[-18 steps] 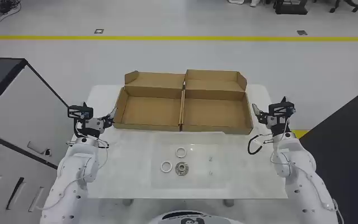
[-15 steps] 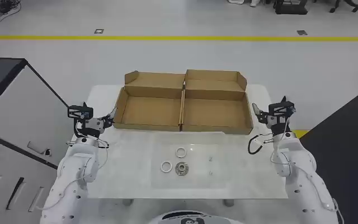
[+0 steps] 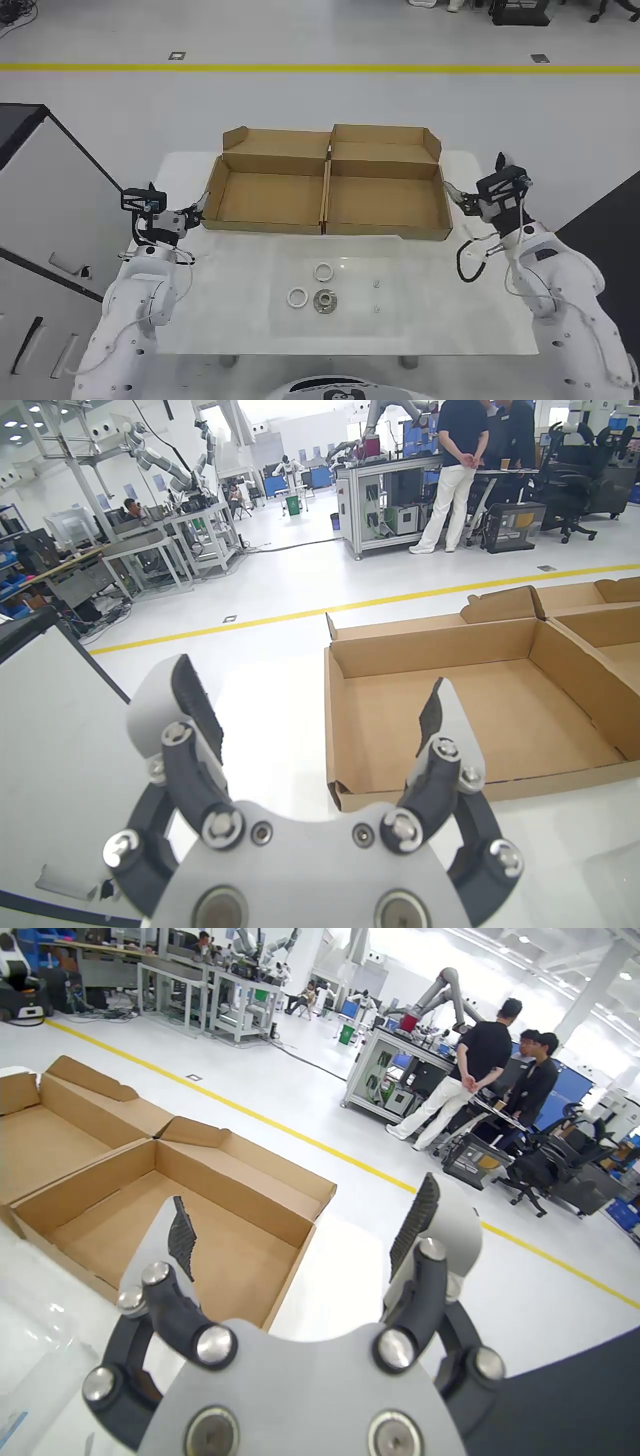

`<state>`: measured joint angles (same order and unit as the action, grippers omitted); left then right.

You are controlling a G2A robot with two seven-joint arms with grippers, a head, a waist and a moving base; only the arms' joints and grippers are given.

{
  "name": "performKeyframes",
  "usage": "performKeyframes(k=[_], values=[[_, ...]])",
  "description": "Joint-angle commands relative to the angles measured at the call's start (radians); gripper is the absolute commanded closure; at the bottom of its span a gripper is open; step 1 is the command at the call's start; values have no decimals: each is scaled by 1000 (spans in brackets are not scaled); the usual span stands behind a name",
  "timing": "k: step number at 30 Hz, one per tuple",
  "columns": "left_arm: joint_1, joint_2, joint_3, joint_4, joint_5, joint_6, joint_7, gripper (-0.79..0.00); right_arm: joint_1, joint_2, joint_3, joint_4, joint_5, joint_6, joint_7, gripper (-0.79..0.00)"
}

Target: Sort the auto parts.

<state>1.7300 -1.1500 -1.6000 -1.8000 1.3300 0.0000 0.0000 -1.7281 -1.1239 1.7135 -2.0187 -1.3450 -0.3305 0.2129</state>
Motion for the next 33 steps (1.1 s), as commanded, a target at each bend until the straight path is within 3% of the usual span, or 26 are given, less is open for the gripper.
performKeyframes(k=[1, 16, 24, 33], values=[[0, 0, 0, 0, 0, 0, 0, -785, 3, 4, 11, -26, 21, -56, 49, -785], [0, 0, 0, 0, 0, 0, 0, -785, 65, 32, 19, -161, 124, -344, 342, -785], [0, 0, 0, 0, 0, 0, 0, -785, 135, 46, -40, -202, 215, -424, 504, -785], [0, 0, 0, 0, 0, 0, 0, -785, 249, 67, -151, -237, 378, -474, 786, -785]])
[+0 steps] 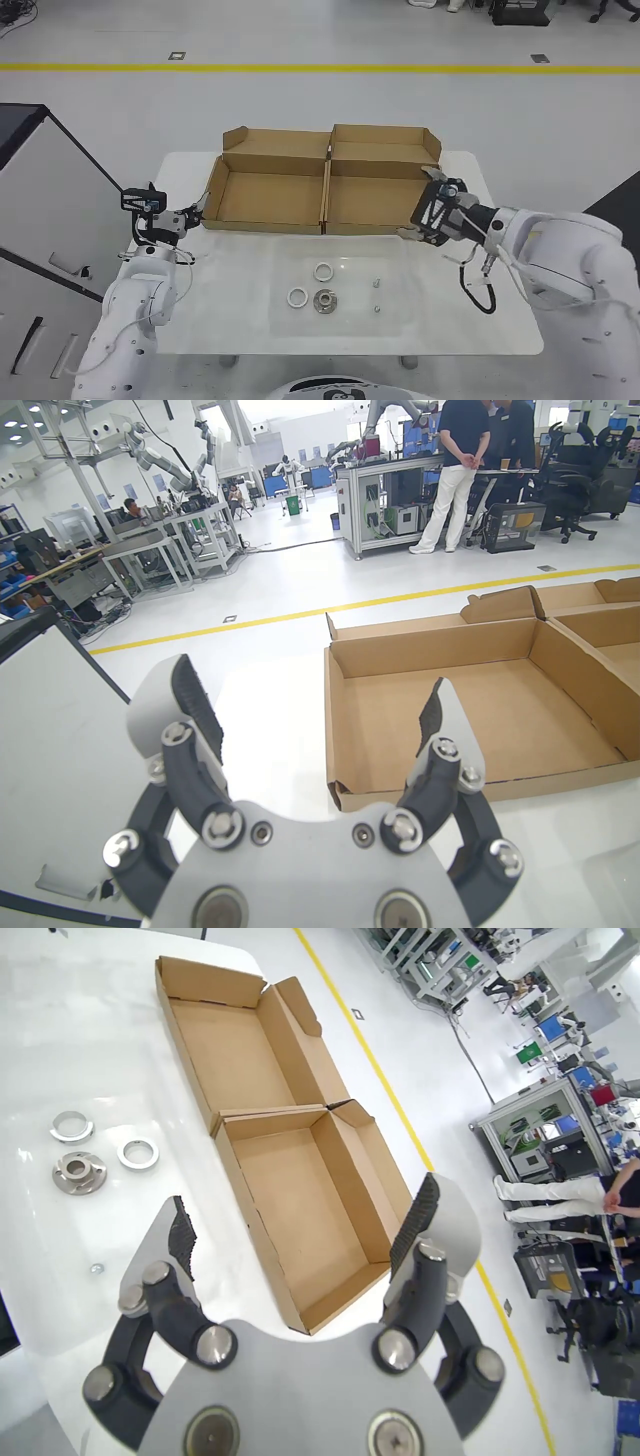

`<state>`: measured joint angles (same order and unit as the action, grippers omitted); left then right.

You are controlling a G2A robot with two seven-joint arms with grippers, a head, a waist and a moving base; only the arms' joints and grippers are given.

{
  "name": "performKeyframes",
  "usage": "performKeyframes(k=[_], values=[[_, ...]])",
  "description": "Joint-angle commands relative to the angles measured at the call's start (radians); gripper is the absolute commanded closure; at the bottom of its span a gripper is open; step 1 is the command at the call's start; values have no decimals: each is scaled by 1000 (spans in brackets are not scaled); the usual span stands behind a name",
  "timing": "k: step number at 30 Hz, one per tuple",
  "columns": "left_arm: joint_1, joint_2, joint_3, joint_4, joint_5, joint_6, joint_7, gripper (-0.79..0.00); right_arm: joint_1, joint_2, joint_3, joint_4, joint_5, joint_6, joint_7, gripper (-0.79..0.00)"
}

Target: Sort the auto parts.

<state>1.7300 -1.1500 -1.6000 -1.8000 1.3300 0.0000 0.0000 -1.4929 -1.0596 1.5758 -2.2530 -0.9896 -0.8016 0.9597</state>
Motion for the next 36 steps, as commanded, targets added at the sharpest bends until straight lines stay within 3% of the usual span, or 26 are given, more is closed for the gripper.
performKeyframes(k=[1, 6, 13, 21, 36], values=[[0, 0, 0, 0, 0, 0, 0, -785, 23, 5, -26, -4, 38, -2, 57, -785], [0, 0, 0, 0, 0, 0, 0, -785, 64, 45, -130, 5, 80, 43, 102, -785], [0, 0, 0, 0, 0, 0, 0, -785, 159, 135, -259, 14, 177, 115, 174, -785], [0, 0, 0, 0, 0, 0, 0, -785, 309, 242, -419, 38, 234, 146, 205, -785], [0, 0, 0, 0, 0, 0, 0, -785, 621, 386, -749, 86, 365, 170, 229, -785]])
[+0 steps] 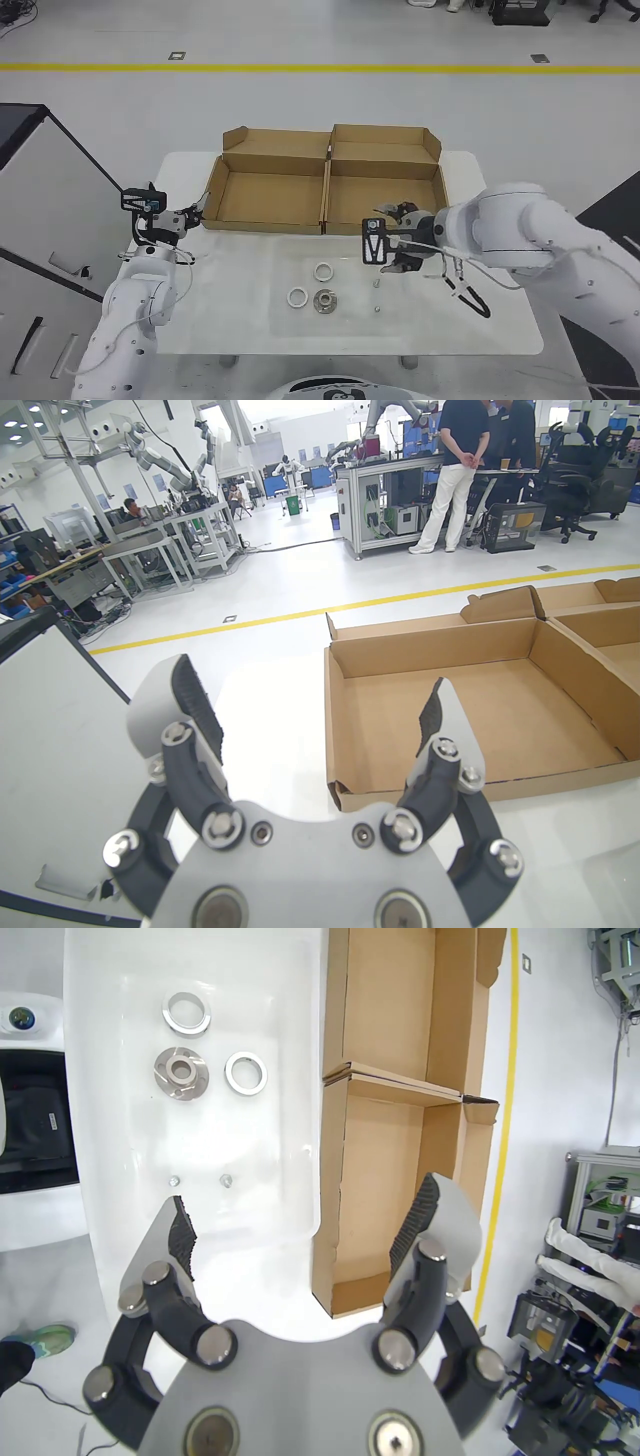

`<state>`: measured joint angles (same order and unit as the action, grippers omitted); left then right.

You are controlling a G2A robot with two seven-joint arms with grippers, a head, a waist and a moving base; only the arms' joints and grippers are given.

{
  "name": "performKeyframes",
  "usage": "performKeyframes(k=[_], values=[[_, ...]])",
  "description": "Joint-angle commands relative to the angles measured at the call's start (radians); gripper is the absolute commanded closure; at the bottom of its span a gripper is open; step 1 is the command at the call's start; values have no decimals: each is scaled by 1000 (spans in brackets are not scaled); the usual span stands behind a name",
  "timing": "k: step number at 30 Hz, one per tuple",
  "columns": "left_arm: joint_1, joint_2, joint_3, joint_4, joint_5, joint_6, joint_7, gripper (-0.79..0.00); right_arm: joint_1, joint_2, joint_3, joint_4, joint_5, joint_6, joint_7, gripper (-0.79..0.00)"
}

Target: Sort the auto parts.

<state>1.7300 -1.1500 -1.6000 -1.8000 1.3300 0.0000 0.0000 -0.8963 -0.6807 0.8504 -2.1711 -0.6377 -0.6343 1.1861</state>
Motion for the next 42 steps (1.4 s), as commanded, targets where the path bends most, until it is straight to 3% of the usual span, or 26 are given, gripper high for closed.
performKeyframes(k=[1, 11, 21, 42], values=[[0, 0, 0, 0, 0, 0, 0, -785, 44, 13, -45, 8, 23, 6, 6, -785], [0, 0, 0, 0, 0, 0, 0, -785, 202, 45, -258, 50, 102, 29, 28, -785], [0, 0, 0, 0, 0, 0, 0, -785, 316, 35, -393, 102, 190, 61, 61, -785], [0, 0, 0, 0, 0, 0, 0, -785, 320, 27, -402, 104, 165, 60, 56, -785]])
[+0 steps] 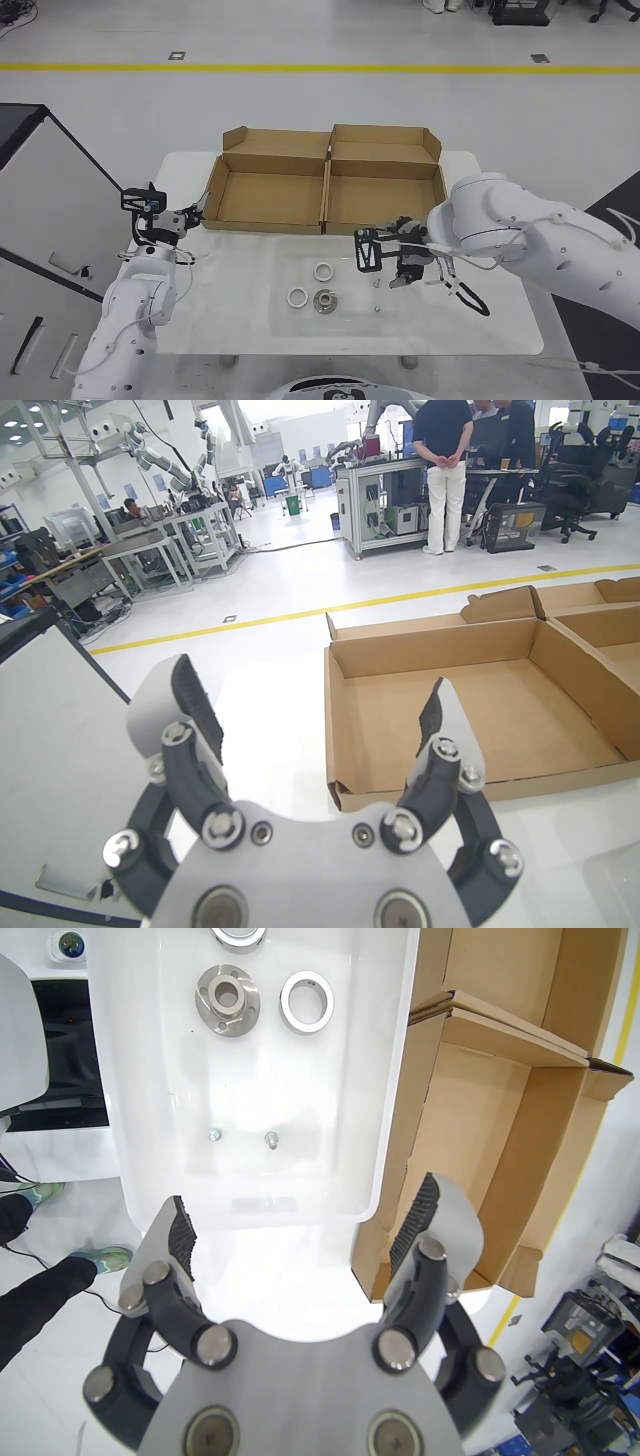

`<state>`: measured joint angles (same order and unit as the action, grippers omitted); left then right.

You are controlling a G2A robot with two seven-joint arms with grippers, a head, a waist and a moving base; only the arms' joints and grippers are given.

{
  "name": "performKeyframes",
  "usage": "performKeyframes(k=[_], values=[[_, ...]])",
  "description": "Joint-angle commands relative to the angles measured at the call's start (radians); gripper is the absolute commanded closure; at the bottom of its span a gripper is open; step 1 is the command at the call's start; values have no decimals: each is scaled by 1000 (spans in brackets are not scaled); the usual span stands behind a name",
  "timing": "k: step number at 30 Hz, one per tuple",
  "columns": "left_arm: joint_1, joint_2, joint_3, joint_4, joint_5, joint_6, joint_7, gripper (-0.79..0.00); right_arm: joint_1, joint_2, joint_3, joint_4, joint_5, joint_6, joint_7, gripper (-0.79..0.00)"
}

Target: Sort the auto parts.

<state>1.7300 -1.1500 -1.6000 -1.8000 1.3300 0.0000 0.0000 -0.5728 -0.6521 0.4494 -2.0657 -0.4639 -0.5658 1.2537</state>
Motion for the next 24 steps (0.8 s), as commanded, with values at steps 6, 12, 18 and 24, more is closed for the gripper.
performKeyframes(k=[6, 12, 18, 24], values=[[0, 0, 0, 0, 0, 0, 0, -785, 36, -4, -40, -9, 57, -20, -19, -785], [0, 0, 0, 0, 0, 0, 0, -785, 158, -19, -157, 1, 212, 35, 36, -785], [0, 0, 0, 0, 0, 0, 0, -785, 273, -60, -279, 45, 323, 89, 90, -785], [0, 0, 0, 0, 0, 0, 0, -785, 249, -113, -279, 82, 341, 141, 142, -785]])
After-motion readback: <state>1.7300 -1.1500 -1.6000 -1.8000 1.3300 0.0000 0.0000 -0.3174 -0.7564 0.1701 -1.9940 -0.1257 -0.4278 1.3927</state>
